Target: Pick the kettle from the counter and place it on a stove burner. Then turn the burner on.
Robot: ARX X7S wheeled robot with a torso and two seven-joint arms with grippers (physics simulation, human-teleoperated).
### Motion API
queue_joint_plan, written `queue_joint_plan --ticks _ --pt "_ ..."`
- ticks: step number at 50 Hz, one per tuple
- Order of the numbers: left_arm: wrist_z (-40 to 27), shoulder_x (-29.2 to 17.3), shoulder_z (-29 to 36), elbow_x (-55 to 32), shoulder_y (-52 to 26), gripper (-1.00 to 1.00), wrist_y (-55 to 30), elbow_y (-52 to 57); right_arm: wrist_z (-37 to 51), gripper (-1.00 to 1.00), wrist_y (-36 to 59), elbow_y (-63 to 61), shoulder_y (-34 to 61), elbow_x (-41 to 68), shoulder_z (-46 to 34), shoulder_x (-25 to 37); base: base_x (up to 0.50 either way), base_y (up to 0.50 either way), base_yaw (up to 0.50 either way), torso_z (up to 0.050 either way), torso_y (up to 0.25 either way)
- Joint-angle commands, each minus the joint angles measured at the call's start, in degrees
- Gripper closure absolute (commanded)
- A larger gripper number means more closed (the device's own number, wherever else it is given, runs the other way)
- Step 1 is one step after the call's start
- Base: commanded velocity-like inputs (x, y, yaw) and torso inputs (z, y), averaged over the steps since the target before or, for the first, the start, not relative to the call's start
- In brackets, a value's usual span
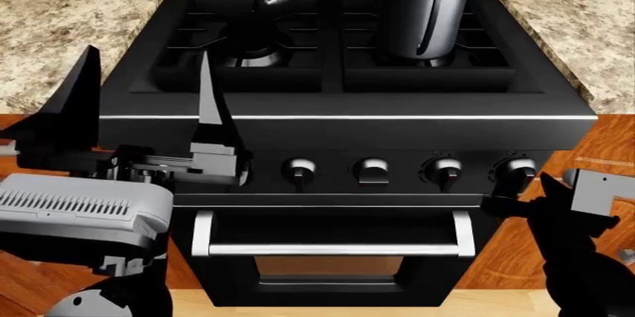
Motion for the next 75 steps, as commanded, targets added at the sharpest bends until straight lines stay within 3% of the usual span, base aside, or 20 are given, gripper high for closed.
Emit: queue_joint_plan --ticks 1,17,75 --pt "-0.16 -0.07 0.13 -0.23 -0.07 -1.0 -0.03 -0.15 -0.88 1.0 1.6 1.45 2.75 0.09 -2.02 0.02 0.02 0.0 0.01 0.0 0.0" --pt "-0.53 -0.39 -0.18 -0.94 -0.2 -1.0 -0.31 0.58 2.86 1.0 10.94 -8.84 5.76 -6.24 -10.25 3.36 0.02 0.0 0.02 -0.001 -0.008" --pt "-1.57 -1.33 -0.59 -2.25 -0.39 -1.0 -0.25 1.34 7.09 1.0 21.9 -19.39 12.85 -23.12 -26.33 6.27 0.03 0.0 0.02 -0.002 -0.008"
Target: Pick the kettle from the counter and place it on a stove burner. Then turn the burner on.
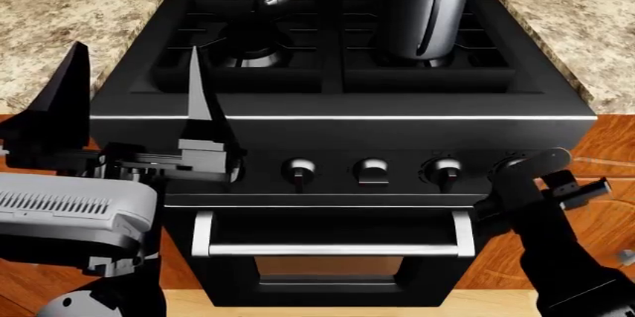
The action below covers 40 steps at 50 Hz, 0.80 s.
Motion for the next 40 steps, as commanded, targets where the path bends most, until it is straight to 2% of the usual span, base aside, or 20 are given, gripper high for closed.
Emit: queue_joint_plan --ticks 1,16,21,22,29,40 --pt "-0.25 -0.21 -0.01 -0.15 0.0 -1.0 -0.1 0.32 -2.12 1.0 -1.0 -6.87 7.32 4.16 -5.08 -0.59 0.02 0.0 0.02 0.0 -0.011" --pt "-0.5 -0.41 0.11 -0.26 -0.11 -1.0 -0.18 0.52 -1.19 1.0 3.29 -11.29 9.0 0.08 -8.9 0.2 0.01 0.0 0.01 0.0 -0.001" --pt "-0.55 -0.48 0.11 -0.32 -0.1 -1.0 -0.09 0.48 -0.92 1.0 2.75 -11.8 8.7 1.2 -7.39 0.12 0.01 0.0 0.01 0.0 0.0" --pt "-0.55 -0.5 0.11 -0.33 -0.08 -1.0 -0.05 0.47 -0.53 -1.0 2.42 -12.27 8.34 1.27 -6.96 0.33 0.0 0.0 0.01 0.0 0.0" --pt "-0.67 -0.63 -0.04 -0.56 -0.11 -1.0 -0.01 0.52 1.73 -1.0 2.82 -17.85 4.62 2.42 -4.28 2.42 0.01 0.0 0.01 0.0 0.0" --pt "-1.03 -0.88 -0.21 -0.85 -0.04 -1.0 -0.22 1.14 7.27 -1.0 5.62 -35.1 -7.79 6.62 2.44 7.75 0.0 0.0 0.0 0.0 0.0"
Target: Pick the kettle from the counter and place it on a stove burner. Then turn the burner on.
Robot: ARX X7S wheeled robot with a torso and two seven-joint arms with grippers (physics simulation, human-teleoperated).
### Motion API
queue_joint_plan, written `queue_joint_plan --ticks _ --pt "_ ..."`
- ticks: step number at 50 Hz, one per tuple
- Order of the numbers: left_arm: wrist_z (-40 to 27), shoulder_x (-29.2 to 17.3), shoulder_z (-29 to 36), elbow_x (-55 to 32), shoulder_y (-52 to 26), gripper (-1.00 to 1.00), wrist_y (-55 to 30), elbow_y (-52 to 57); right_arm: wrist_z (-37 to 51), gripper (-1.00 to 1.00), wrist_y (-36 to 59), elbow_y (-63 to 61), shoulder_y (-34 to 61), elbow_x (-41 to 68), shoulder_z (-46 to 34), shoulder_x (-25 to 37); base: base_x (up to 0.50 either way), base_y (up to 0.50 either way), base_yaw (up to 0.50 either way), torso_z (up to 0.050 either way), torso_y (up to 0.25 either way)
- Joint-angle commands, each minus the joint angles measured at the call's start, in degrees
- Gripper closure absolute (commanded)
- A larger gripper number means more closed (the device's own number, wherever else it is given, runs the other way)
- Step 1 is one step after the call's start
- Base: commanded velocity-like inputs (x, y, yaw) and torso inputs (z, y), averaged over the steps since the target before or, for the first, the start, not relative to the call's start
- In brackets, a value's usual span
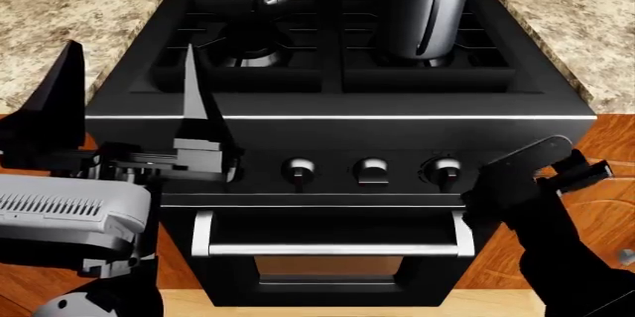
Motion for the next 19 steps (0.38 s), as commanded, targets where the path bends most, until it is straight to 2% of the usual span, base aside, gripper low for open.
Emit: queue_joint_plan --ticks 1,8,19 --pt "-0.31 -0.24 -0.16 -0.3 0.08 -1.0 -0.11 0.52 4.01 -1.0 0.25 -19.96 -7.98 2.8 5.26 3.3 0.0 0.0 0.0 0.0 0.0" --pt "-0.61 -0.51 -0.39 -0.65 0.18 -1.0 -0.4 1.39 7.99 -1.0 2.89 -32.86 -15.55 6.66 12.41 6.3 0.0 0.0 0.0 0.0 0.0" --pt "-0.9 -0.73 -0.45 -0.78 0.19 -1.0 -0.52 1.89 10.37 -1.0 3.34 -39.86 -20.12 9.19 17.79 7.34 0.0 0.0 0.0 0.0 0.0"
